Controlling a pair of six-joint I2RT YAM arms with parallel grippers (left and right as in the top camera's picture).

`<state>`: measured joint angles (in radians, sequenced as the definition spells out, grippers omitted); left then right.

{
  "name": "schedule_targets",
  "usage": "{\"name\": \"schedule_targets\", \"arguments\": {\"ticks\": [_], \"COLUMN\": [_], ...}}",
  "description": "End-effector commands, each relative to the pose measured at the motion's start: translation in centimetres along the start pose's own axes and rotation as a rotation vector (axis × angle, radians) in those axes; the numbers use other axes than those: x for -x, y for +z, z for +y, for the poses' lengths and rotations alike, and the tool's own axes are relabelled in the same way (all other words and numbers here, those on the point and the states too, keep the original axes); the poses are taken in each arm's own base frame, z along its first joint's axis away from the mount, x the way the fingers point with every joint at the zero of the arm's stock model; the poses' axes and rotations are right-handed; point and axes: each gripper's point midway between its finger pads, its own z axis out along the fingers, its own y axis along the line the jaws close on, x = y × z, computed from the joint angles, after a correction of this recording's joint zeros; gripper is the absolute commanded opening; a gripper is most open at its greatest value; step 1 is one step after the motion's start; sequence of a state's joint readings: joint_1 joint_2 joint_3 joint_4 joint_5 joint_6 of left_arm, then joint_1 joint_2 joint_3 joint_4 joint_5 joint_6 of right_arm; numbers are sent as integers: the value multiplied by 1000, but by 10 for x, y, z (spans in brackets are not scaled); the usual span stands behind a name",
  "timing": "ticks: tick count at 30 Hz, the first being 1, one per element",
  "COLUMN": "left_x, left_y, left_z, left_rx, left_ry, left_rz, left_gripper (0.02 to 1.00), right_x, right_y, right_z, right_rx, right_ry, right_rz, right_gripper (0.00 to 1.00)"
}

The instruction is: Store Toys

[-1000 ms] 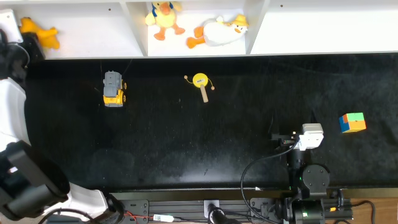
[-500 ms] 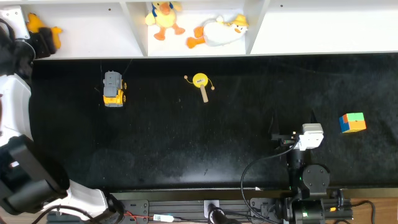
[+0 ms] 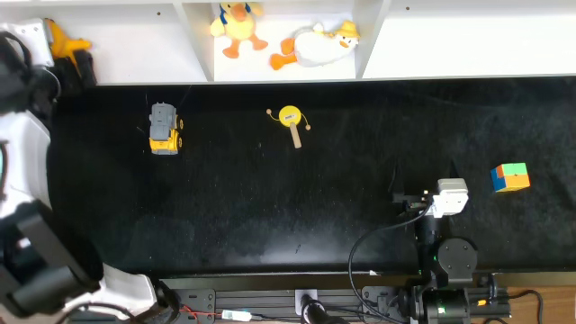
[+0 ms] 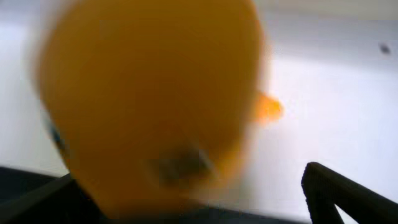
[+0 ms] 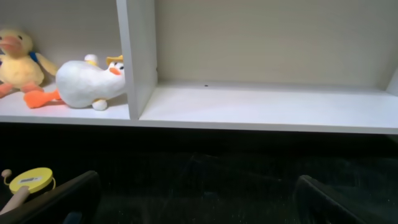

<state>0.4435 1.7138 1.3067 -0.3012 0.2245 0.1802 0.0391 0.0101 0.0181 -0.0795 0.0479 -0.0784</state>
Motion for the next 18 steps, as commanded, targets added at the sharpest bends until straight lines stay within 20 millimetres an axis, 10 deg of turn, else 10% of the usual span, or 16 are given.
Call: {"name": "schedule_targets", "arguments": {"ticks": [1, 10, 18], "left_x": [-25, -110, -137], "left_y": [-34, -77, -77], "left_z": [-18, -65, -130], "left_rx": [-7, -67, -181], "left_ry": [70, 28, 150], "left_rz": [-16, 66, 163], "left_gripper": [998, 998, 998], "right_x": [-4, -4, -4], "right_y": [1, 1, 1], "right_z": [1, 1, 1], "right_rx": [6, 6, 6], "right_ry": [5, 5, 5], "right_rz": [3, 3, 3], "right_gripper": [993, 996, 996]}}
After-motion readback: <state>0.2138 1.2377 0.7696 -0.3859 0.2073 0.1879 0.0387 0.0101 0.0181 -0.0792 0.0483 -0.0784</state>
